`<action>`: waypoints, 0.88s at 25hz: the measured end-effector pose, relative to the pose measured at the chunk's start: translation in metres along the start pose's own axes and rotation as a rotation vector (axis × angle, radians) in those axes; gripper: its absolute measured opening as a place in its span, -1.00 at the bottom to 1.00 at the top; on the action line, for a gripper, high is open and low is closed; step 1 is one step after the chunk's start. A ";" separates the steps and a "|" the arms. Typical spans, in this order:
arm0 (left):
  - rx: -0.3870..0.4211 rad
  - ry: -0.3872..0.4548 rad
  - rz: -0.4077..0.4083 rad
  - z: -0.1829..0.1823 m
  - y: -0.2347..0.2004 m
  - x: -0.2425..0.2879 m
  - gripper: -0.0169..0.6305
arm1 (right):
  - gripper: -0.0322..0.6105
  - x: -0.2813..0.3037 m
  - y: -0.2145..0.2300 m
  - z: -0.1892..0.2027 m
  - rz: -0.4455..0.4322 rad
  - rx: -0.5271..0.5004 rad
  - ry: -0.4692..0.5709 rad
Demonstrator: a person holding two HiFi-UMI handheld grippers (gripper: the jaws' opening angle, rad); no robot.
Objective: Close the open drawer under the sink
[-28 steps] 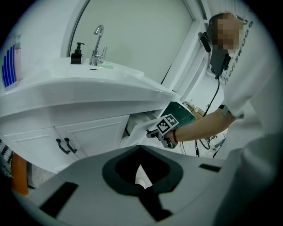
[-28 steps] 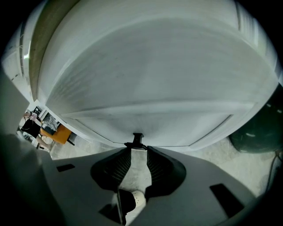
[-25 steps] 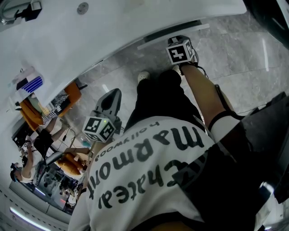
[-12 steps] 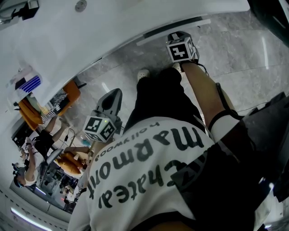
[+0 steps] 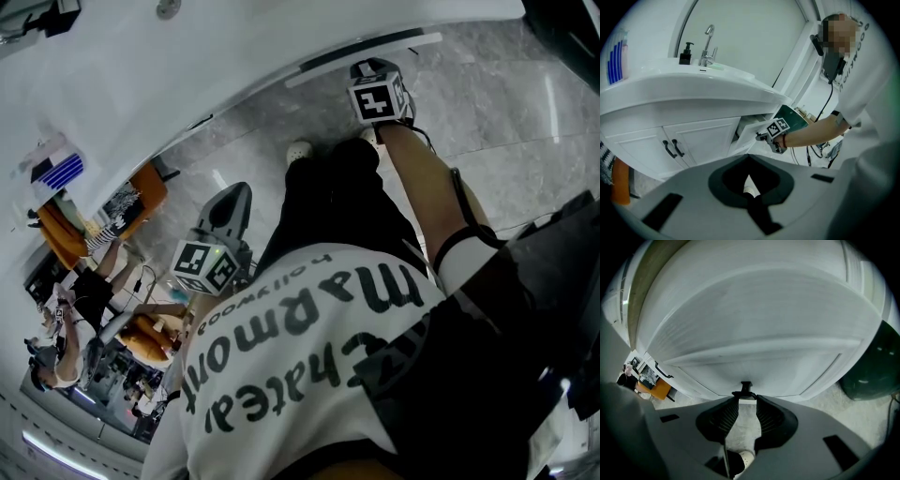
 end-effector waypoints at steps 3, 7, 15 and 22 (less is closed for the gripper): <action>0.008 0.005 -0.003 0.000 -0.004 0.001 -0.92 | -0.51 0.004 0.001 -0.003 0.008 -0.010 0.010; 0.009 0.018 0.003 0.003 -0.007 0.003 -0.92 | -0.51 0.003 0.002 -0.015 0.016 -0.014 0.028; 0.021 0.051 -0.009 0.001 -0.027 0.000 -0.92 | -0.51 0.009 0.006 -0.047 0.059 0.010 0.062; -0.016 0.082 -0.035 0.007 -0.044 -0.004 -0.92 | -0.51 0.015 0.005 -0.049 0.069 0.031 0.072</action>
Point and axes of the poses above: the fingertips, and each gripper's own axes: x forward along the fingers, y to its right, z out of its underside, the point moved 6 cm from there along -x, backward along the fingers, and after that the axes turned 8 degrees about -y, right-handed, at the moved point
